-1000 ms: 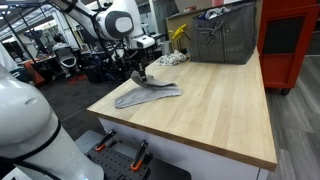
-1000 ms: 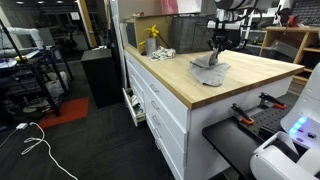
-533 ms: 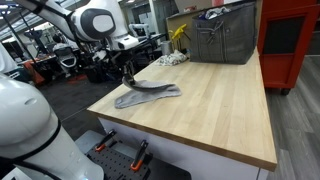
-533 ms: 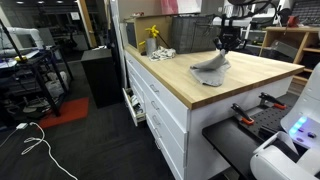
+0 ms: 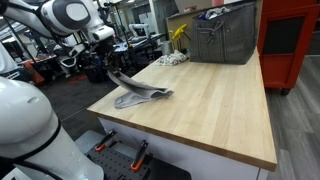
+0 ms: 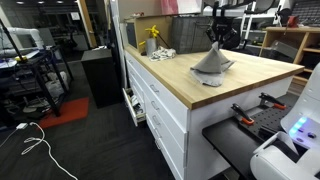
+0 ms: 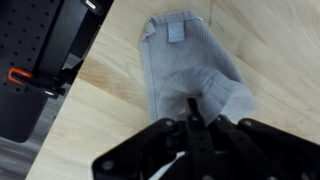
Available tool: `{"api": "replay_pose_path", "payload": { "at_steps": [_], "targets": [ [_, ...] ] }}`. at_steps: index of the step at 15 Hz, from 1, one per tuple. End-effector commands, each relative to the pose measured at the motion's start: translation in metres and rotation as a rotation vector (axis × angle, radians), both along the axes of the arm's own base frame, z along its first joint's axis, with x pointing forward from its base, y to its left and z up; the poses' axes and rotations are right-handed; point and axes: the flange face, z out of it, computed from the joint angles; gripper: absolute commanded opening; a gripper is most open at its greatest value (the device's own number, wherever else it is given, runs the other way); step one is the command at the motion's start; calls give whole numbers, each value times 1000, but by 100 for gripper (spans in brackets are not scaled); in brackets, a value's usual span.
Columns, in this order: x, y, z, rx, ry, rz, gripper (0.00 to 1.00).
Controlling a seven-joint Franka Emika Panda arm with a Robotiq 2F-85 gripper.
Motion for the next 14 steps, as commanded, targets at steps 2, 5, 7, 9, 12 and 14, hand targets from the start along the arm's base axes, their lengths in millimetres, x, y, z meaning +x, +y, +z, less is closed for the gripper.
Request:
{"api": "replay_pose_path", "payload": {
  "at_steps": [2,5,7,9,12,14],
  "targets": [
    [5,33,3,-53,-10,-15,1],
    [8,40,-1,-85,-21,-4,29],
    [9,34,-3,-96,-23,-6,42],
    [9,25,-3,-96,-22,-7,58],
    [10,11,-3,-74,-28,4,79],
    [16,-2,-6,-58,-26,21,95]
  ]
}}
